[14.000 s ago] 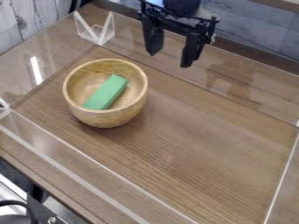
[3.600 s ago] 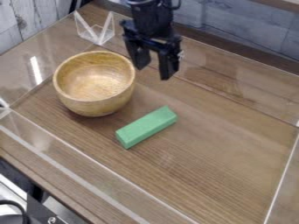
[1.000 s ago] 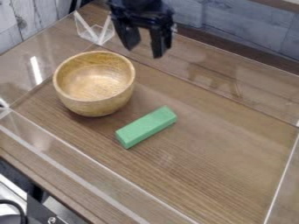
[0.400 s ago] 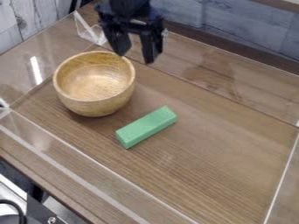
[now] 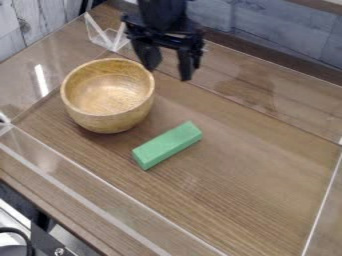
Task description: Move green object from inside the wooden bowl to the table next to it
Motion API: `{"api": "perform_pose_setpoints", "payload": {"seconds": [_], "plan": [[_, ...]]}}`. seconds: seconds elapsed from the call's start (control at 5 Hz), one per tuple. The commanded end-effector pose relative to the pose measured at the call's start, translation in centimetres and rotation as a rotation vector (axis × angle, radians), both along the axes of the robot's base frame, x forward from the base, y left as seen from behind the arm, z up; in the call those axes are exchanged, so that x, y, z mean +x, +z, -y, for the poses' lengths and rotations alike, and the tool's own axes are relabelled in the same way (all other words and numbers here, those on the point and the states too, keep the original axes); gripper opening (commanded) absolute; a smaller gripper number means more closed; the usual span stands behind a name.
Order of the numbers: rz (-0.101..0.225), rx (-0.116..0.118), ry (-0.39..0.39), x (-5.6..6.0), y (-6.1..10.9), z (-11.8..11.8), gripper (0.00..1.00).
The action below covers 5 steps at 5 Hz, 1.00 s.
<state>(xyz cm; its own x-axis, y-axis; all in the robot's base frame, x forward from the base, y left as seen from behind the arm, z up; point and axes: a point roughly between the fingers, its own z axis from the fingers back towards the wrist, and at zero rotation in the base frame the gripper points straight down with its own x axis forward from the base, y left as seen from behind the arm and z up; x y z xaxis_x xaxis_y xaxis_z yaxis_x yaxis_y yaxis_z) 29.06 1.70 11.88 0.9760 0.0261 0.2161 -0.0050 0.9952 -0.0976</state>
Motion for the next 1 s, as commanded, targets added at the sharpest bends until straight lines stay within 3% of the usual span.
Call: {"api": "perform_pose_setpoints", "payload": {"seconds": [0.0,0.4,0.8], "plan": [[0.065,0.024,0.009,0.7,1.3,-0.1,1.0],[0.069,0.038,-0.041,1.8,1.4,-3.0,1.0],[0.093,0.031,-0.083,1.7,1.3,-3.8,1.0]]}}
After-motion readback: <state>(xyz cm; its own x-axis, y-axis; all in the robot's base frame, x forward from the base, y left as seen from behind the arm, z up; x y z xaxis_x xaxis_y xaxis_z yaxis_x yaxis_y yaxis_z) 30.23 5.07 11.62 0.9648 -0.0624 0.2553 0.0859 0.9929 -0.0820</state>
